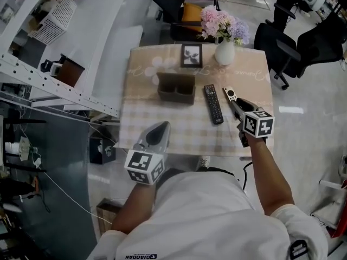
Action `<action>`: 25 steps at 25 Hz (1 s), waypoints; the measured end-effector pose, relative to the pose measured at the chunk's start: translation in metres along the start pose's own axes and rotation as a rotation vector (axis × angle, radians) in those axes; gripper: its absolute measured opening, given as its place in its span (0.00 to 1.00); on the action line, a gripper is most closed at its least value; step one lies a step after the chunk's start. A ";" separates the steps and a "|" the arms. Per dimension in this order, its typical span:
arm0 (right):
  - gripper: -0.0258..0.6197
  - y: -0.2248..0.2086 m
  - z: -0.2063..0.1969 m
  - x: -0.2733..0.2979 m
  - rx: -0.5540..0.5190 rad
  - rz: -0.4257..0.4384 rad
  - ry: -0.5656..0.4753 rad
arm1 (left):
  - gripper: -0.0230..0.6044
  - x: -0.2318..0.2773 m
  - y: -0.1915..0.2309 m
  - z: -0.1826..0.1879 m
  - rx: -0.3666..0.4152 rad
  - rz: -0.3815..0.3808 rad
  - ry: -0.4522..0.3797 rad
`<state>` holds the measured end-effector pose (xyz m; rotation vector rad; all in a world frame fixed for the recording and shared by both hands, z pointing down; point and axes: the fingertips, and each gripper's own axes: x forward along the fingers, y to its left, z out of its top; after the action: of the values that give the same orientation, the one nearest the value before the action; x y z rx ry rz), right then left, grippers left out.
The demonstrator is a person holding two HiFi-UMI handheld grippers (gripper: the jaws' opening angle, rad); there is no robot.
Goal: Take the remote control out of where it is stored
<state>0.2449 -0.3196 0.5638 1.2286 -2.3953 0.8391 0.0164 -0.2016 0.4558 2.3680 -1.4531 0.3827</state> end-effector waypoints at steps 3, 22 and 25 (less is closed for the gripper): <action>0.16 0.030 0.008 -0.022 -0.026 0.016 -0.040 | 0.04 -0.006 0.001 0.005 0.010 -0.034 -0.016; 0.05 0.256 -0.040 -0.055 -0.047 0.054 -0.192 | 0.04 -0.110 0.047 -0.013 0.043 -0.231 -0.053; 0.05 0.277 -0.048 -0.062 -0.038 0.027 -0.212 | 0.04 -0.127 0.053 -0.017 0.054 -0.257 -0.061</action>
<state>0.0557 -0.1240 0.4707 1.3330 -2.5860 0.6979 -0.0878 -0.1143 0.4279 2.5887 -1.1546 0.2891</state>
